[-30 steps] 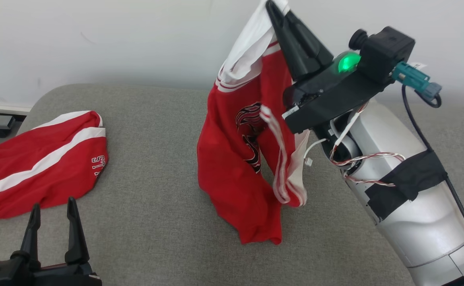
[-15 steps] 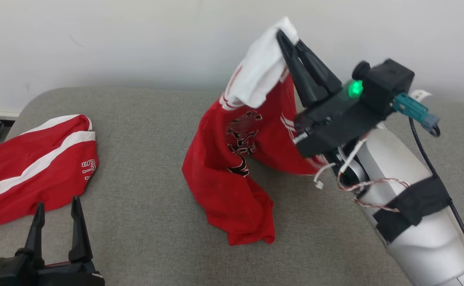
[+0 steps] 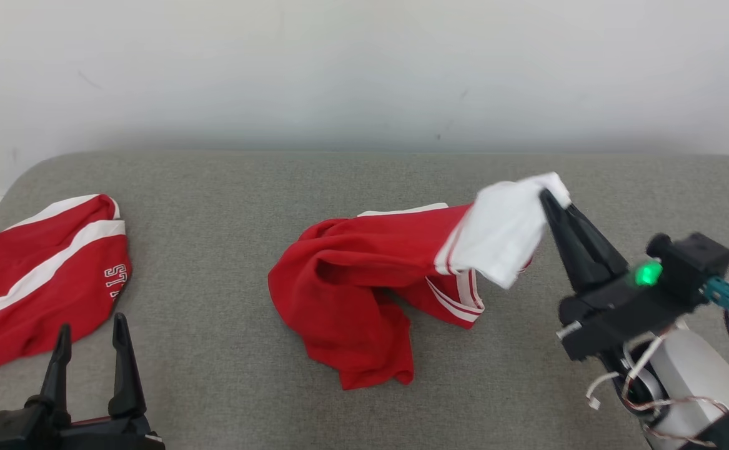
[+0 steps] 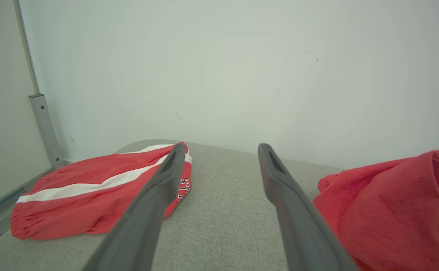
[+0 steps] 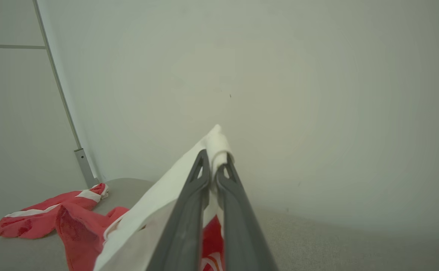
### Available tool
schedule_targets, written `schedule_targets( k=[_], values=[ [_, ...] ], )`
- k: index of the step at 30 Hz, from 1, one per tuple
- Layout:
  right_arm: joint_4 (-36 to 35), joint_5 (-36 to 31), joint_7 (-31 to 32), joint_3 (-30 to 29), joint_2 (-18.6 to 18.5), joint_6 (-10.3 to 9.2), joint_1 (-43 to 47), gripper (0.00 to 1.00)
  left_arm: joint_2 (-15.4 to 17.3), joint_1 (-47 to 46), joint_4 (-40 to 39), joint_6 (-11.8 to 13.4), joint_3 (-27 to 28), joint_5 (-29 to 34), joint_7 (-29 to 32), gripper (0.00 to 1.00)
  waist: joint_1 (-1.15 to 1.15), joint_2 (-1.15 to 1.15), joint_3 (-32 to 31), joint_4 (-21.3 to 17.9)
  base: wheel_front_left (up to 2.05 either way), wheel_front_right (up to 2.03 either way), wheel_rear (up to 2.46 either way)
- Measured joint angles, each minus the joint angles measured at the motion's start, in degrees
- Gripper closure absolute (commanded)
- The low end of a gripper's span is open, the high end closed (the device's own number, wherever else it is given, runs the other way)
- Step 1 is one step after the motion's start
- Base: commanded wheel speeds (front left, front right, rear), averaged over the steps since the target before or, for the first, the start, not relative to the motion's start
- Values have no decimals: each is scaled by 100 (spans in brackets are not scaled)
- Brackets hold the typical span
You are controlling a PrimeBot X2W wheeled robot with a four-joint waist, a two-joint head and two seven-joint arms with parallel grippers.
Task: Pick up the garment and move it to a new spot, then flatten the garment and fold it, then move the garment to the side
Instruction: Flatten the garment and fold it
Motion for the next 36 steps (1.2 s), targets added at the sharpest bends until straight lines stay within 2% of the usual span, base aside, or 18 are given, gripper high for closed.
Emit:
schedule_targets(
  k=[6, 11, 17, 23, 31, 32, 33, 36],
  values=[
    [5, 253, 0, -336, -275, -1, 751, 100, -11, -3, 9, -26, -4, 3, 0, 0, 0, 0, 63, -151, 0, 0, 0],
    [213, 363, 92, -626, -357, -1, 1208, 100, -29, -59, 45, -62, -20, 3, 0, 0, 0, 0, 144, -270, 0, 0, 0],
    [694, 565, 771, -570, -478, -1, 1574, 100, -40, -129, 73, -94, -24, 8, -1, 0, 0, 0, 215, -362, 0, 0, 0],
    [1070, 653, 1410, -344, -400, -2, 1643, 100, -45, -162, 96, -125, -31, 15, 0, 0, 0, 0, 231, -383, 0, 0, 0],
    [1497, 263, 1972, -349, -431, 0, 1480, 100, -58, -163, 126, -126, -44, 32, 0, 0, 0, 0, 251, -387, 0, 0, 0],
    [1507, 207, 1944, -430, -417, 0, 1456, 84, -59, -163, 133, -126, -48, 32, 0, 0, 0, 0, 251, -384, 0, 0, 0],
    [1489, 82, 1838, -569, -408, 0, 1376, 0, -65, -165, 145, -125, -57, 32, 0, 0, 0, 0, 247, -380, 0, 0, 0],
    [1378, -70, 1680, -728, -353, 0, 1348, 0, -67, -168, 167, -126, -63, 31, 0, 0, 0, 0, 237, -374, 0, 0, 0]
  ],
)
